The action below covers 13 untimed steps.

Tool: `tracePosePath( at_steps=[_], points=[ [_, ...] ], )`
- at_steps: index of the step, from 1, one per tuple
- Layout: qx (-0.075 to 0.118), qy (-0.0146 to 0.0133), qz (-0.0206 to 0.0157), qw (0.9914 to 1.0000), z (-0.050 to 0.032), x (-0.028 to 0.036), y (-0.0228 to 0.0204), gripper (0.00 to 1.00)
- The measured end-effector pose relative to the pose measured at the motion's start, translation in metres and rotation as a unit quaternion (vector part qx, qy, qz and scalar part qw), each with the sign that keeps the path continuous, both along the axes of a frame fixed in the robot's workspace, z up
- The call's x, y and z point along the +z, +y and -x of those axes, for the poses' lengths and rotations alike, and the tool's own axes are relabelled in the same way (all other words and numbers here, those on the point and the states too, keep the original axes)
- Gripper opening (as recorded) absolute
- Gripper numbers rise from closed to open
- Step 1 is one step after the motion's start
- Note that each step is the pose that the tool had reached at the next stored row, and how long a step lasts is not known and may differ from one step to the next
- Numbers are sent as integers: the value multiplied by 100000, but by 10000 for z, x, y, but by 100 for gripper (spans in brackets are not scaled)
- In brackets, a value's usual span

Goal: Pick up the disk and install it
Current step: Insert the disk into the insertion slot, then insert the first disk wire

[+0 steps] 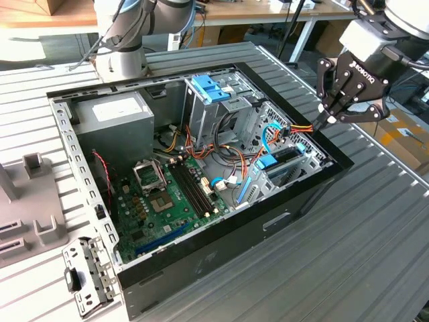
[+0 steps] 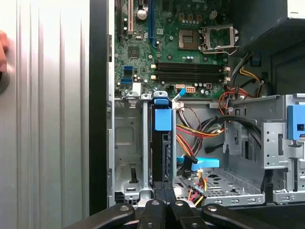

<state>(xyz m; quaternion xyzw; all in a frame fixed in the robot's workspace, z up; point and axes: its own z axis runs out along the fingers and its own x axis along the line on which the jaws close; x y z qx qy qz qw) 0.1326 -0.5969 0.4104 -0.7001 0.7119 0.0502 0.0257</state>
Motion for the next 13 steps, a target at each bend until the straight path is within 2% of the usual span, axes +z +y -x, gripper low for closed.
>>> tracePosePath(
  at_steps=[2, 3, 4, 13],
  points=[
    [-2, 30, 4, 100000, -145, -3, 0, 11],
    [3, 77, 4, 100000, -310, -10, 0, 11],
    [1, 87, -2, 100000, -353, -14, 0, 11],
    [2, 86, -1, 100000, -370, -15, 0, 11]
  ],
)
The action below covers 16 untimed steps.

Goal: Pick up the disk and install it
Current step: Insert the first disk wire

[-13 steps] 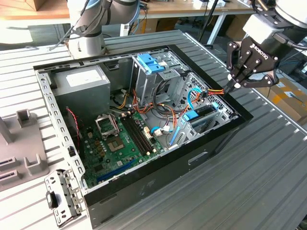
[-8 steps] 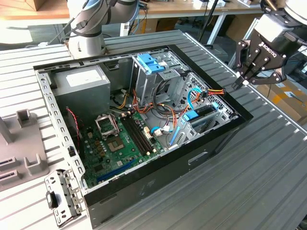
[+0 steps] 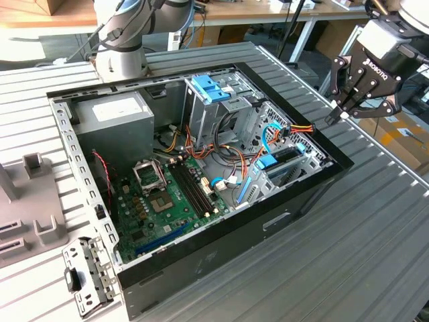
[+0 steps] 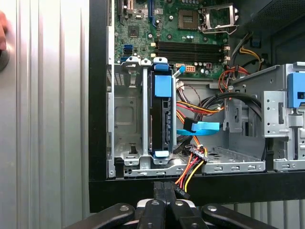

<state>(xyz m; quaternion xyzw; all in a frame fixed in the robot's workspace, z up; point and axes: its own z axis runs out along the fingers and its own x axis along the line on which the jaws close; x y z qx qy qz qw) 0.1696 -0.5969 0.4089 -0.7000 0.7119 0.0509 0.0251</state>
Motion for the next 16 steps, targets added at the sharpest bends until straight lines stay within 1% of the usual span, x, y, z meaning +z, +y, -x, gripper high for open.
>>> tracePosePath(
  at_steps=[3, 10, 12, 13, 16],
  points=[
    [1, -3, -5, 100000, 5, -1, -1, 11],
    [1232, 2, -3, 99992, 6, 0, 0, 11],
    [2163, 0, 3, 99977, 6, 0, 0, 11],
    [2965, 0, 3, 99956, 6, 0, 0, 11],
    [4435, 0, -1, 99902, 6, 0, 0, 11]
  ],
)
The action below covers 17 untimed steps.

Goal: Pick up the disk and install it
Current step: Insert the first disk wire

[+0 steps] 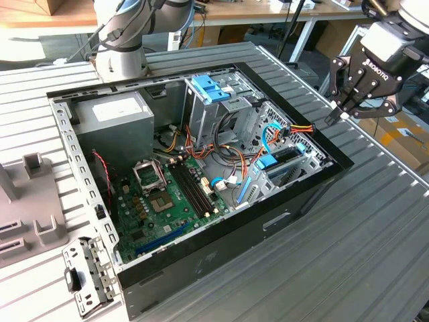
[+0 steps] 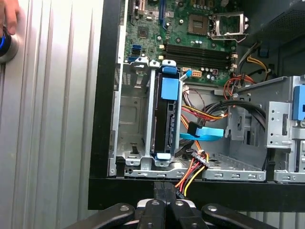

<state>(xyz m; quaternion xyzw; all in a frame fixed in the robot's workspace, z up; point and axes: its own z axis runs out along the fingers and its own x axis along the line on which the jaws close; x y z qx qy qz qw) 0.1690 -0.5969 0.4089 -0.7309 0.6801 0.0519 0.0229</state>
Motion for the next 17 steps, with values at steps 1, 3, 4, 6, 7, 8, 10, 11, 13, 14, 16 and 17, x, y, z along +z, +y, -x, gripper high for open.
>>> tracePosePath(
  at_steps=[1, 3, 4, 6, 7, 8, 10, 11, 13, 14, 16, 17],
  points=[
    [482, 0, 2, 99999, 0, 0, 0, 11],
    [2338, -1, 0, 99973, 0, 0, 0, 11],
    [2791, -1, 0, 99961, -1, 0, 0, 11],
    [4116, -1, 3, 99915, -1, 0, 0, 11],
    [5024, -1, 0, 99874, -1, 0, 0, 11],
    [5763, -1, 1, 99834, -1, 0, 0, 11],
    [6726, 0, 2, 99774, -3, 0, 0, 11],
    [7224, 0, 2, 99739, -4, 0, 0, 11],
    [8520, -1, 1, 99636, -5, 0, 0, 11],
    [9185, -1, 5, 99577, -6, 0, 0, 11],
    [10501, 0, 1, 99447, -7, 0, 0, 11],
    [11591, 1, 5, 99326, -7, 0, 0, 11]
  ],
)
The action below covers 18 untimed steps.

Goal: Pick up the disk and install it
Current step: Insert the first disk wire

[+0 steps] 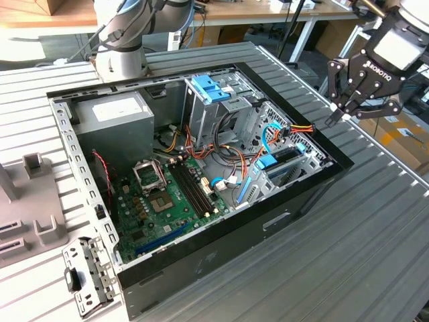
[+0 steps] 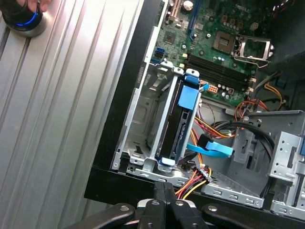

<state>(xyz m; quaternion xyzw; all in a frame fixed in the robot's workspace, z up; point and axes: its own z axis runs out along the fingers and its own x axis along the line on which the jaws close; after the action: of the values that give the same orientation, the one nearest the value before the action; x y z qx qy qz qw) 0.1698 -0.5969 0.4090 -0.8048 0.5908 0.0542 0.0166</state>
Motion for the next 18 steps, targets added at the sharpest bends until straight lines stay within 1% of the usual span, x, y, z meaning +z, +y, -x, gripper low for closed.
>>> tracePosePath(
  at_steps=[2, 5, 8, 10, 12, 13, 14, 15, 16, 17, 18],
  points=[
    [1407, 1, -2, 99990, 0, 0, 0, 11],
    [3505, -1, -6, 99939, -1, 0, 0, 11],
    [5645, -1, -2, 99841, -1, 0, 0, 11],
    [7110, -4, -8, 99747, -1, -1, 0, 11],
    [8766, -2, -6, 99615, -1, 0, 0, 11],
    [9815, -2, -3, 99517, -2, 0, 0, 11],
    [10534, -1, -3, 99444, -2, 0, 0, 11],
    [12024, -3, -5, 99275, -2, 0, 0, 11],
    [13034, -1, -4, 99147, -2, 0, 0, 11],
    [13778, -2, -5, 99046, -2, -1, 0, 11],
    [14719, -2, -4, 98911, -2, 0, 0, 11]
  ],
)
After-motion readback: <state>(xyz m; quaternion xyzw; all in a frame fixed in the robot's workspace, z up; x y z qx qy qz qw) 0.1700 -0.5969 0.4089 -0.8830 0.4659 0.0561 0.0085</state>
